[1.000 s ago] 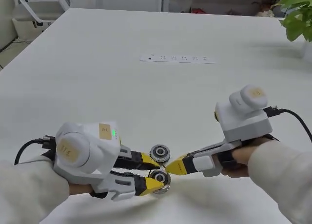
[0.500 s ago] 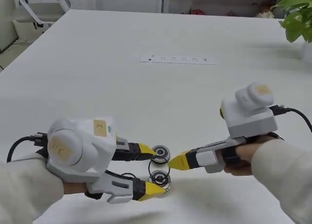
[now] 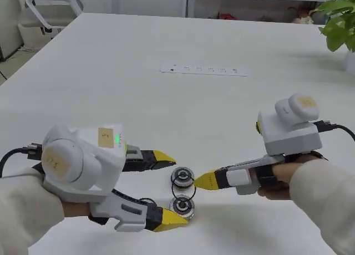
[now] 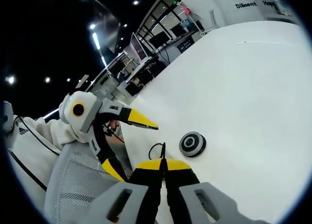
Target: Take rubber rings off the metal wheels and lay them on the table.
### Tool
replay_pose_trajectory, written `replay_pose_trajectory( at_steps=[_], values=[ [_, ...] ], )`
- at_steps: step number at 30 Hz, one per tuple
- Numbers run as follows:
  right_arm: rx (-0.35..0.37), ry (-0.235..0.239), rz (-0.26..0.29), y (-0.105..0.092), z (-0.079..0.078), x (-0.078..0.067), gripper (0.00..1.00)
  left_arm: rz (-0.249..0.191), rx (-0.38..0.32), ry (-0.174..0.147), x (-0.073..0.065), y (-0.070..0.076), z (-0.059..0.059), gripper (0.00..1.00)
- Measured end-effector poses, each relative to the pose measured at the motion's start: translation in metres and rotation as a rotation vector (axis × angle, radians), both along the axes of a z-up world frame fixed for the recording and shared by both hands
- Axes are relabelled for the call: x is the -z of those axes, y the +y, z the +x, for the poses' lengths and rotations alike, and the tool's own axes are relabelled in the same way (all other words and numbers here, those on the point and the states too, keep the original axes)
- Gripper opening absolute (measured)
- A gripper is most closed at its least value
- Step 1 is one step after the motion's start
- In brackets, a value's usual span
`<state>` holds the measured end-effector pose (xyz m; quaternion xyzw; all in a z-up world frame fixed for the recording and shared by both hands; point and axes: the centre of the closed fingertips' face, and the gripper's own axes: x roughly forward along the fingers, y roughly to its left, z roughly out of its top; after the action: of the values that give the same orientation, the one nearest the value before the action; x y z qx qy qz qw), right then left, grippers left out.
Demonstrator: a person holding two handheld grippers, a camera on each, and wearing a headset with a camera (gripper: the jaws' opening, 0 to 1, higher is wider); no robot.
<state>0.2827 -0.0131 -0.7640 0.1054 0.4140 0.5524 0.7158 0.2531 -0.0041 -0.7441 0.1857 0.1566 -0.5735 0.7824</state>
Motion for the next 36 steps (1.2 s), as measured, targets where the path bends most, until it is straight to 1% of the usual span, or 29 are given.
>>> replay_pose_trajectory(
  at_steps=[4, 10, 13, 18, 21, 25, 28, 29, 31, 34, 36],
  values=[
    [0.003, -0.007, 0.002, 0.001, -0.001, -0.002, 0.0, -0.009, 0.002, 0.003, -0.005, 0.001, -0.001, 0.64],
    [0.007, -0.014, 0.006, 0.001, -0.001, -0.005, 0.0, -0.013, -0.009, -0.005, -0.011, 0.008, 0.0, 0.66],
    [0.007, -0.017, 0.007, 0.002, -0.003, -0.007, 0.0, -0.028, -0.029, -0.002, -0.015, 0.013, 0.001, 0.69],
    [0.009, -0.023, 0.01, 0.004, -0.006, -0.01, 0.0, -0.042, -0.066, -0.018, -0.022, 0.022, 0.005, 0.71],
    [0.012, -0.025, 0.017, 0.005, -0.007, -0.012, 0.0, -0.057, -0.095, -0.019, -0.026, 0.027, 0.005, 0.74],
    [0.016, -0.025, 0.025, 0.005, -0.007, -0.015, 0.0, -0.061, -0.113, -0.013, -0.026, 0.033, 0.002, 0.75],
    [0.019, -0.025, 0.031, 0.006, -0.006, -0.017, 0.0, -0.064, -0.127, -0.011, -0.027, 0.037, 0.002, 0.76],
    [0.02, -0.025, 0.032, 0.006, -0.006, -0.017, 0.0, -0.071, -0.136, -0.009, -0.028, 0.038, 0.003, 0.76],
    [0.02, -0.026, 0.033, 0.006, -0.006, -0.018, 0.0, -0.078, -0.146, 0.001, -0.028, 0.04, 0.003, 0.78],
    [0.021, -0.027, 0.036, 0.006, -0.006, -0.019, 0.0, -0.07, -0.147, -0.003, -0.026, 0.043, 0.001, 0.8],
    [0.023, -0.029, 0.042, 0.007, -0.005, -0.021, 0.0, -0.071, -0.155, 0.001, -0.025, 0.046, 0.0, 0.8]
  ],
)
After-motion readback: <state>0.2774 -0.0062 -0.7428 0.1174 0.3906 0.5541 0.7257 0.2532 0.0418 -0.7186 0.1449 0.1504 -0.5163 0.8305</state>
